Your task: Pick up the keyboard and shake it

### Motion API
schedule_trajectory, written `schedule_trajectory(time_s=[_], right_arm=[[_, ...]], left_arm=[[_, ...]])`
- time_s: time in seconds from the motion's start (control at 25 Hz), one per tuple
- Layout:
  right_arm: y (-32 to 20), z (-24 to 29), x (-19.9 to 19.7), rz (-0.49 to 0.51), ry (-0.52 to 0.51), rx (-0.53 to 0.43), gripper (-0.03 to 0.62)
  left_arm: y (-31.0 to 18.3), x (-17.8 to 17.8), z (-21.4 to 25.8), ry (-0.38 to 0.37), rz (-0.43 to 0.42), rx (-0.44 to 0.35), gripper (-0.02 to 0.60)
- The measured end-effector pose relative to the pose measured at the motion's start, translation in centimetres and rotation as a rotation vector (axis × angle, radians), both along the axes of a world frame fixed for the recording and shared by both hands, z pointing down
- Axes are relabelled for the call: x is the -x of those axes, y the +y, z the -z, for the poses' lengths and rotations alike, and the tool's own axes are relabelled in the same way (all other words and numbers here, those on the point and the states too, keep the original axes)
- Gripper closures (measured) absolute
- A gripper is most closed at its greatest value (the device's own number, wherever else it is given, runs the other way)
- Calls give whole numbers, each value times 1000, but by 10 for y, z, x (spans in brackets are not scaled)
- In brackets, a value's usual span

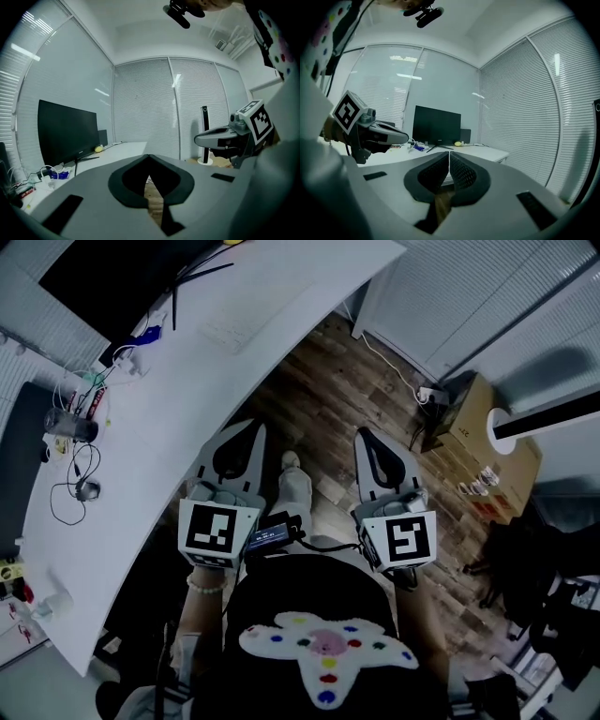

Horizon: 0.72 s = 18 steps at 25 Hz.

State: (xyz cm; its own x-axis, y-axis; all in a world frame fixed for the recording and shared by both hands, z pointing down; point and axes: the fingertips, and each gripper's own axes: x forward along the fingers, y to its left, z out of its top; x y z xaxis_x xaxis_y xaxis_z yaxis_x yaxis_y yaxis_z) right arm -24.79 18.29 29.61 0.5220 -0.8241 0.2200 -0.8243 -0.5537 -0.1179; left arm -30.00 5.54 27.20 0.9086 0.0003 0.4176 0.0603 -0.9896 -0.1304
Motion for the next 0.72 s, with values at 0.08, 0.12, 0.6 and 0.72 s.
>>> schedule_trajectory(time_s=[0.08,0.12,0.6,0.72], right_arm=[[-6,-4,-16,-9,-13,6,560],[-10,-6,-24,-2,-23,-4,560],[-107,-11,-130,107,0,0,562],[-131,-14,-154,112,-16,-4,562]], left_arm=[[-9,-18,-5,-4,-7,13,566],[-12,-28,-6,-1,-11,19,566],[-101,-135,-23,-25,19,35,566],[-122,-156,-29,-32,32,45,566]])
